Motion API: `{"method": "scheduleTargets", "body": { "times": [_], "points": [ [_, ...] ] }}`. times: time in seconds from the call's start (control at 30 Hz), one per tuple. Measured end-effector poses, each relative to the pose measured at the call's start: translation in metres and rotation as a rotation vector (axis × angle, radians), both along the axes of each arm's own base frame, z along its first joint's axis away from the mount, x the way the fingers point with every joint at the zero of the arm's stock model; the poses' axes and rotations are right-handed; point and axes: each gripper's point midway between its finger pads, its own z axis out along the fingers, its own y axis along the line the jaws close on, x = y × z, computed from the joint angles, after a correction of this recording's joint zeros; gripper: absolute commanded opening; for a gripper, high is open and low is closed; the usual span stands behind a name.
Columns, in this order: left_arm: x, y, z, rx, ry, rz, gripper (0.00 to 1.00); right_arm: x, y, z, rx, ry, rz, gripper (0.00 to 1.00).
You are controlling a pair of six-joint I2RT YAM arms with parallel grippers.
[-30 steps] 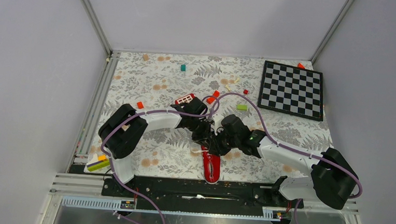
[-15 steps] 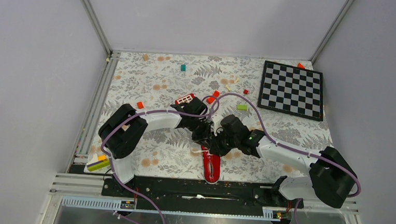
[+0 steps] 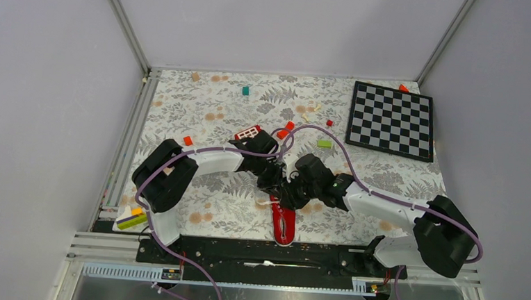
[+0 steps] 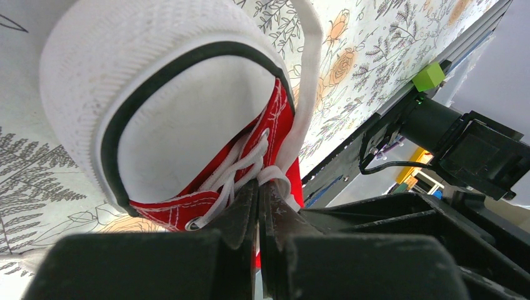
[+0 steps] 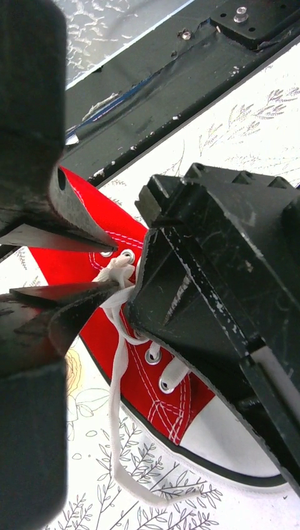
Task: Tie the shoes
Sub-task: Cross the shoelace with the shoelace.
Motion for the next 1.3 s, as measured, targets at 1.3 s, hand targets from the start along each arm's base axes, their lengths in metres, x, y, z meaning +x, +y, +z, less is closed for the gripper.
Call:
{"method": "scheduleTargets", "body": {
  "times": [1.3],
  "points": [
    [-0.003,0.0,0.001,-0.006,0.013,-0.006,0.0,-0.01,0.004,0.015,-0.026,0.108,-0.034,0.0]
  ]
}}
